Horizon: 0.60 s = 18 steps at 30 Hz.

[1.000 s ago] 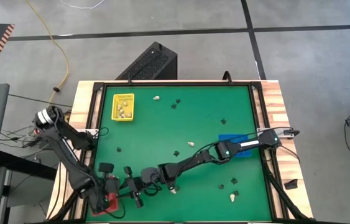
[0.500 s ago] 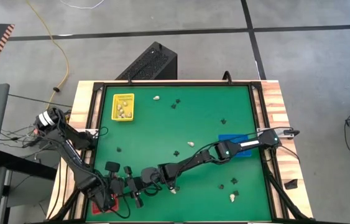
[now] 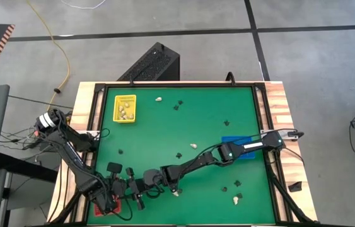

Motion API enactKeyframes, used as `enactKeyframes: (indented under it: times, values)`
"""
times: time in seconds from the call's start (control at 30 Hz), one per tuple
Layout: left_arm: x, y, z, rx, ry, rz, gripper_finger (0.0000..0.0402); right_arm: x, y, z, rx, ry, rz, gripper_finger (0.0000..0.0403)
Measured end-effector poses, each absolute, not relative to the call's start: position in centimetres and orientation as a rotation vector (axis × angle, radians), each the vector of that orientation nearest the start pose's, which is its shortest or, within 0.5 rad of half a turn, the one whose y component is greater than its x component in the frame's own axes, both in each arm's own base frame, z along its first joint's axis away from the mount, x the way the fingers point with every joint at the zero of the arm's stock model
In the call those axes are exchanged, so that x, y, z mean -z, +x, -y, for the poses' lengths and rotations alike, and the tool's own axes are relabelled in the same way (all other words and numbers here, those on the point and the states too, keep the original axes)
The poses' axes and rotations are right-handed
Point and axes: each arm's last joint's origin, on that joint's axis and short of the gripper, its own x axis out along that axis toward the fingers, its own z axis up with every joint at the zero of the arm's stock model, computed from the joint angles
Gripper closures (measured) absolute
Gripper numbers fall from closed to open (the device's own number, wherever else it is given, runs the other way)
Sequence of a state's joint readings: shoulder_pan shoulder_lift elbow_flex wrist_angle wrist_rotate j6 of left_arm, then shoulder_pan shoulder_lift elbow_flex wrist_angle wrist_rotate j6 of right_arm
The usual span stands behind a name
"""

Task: Sort Halloween decoration
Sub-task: Put the black skull toy into the red bin

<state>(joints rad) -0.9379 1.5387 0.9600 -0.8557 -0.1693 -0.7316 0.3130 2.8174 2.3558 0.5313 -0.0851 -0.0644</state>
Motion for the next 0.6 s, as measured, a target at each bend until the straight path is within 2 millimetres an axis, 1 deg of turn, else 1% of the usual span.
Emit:
enactKeyframes:
  times: [0.23,0.47,0.6]
  values:
    - [-18.9,15.8,20.9,0.144,0.186,-1.331,0.0401,-14.0,58.2,-19.3,-0.385,-0.053,0.098,0.0269]
    - [-20.1,15.3,21.1,0.194,0.192,-1.243,0.0401,-14.3,57.8,-20.2,-0.379,-0.087,0.143,0.0269]
    - [-20.5,15.2,21.1,0.226,0.207,-1.226,0.0401,-14.8,57.6,-20.6,-0.380,-0.125,0.127,0.0269]
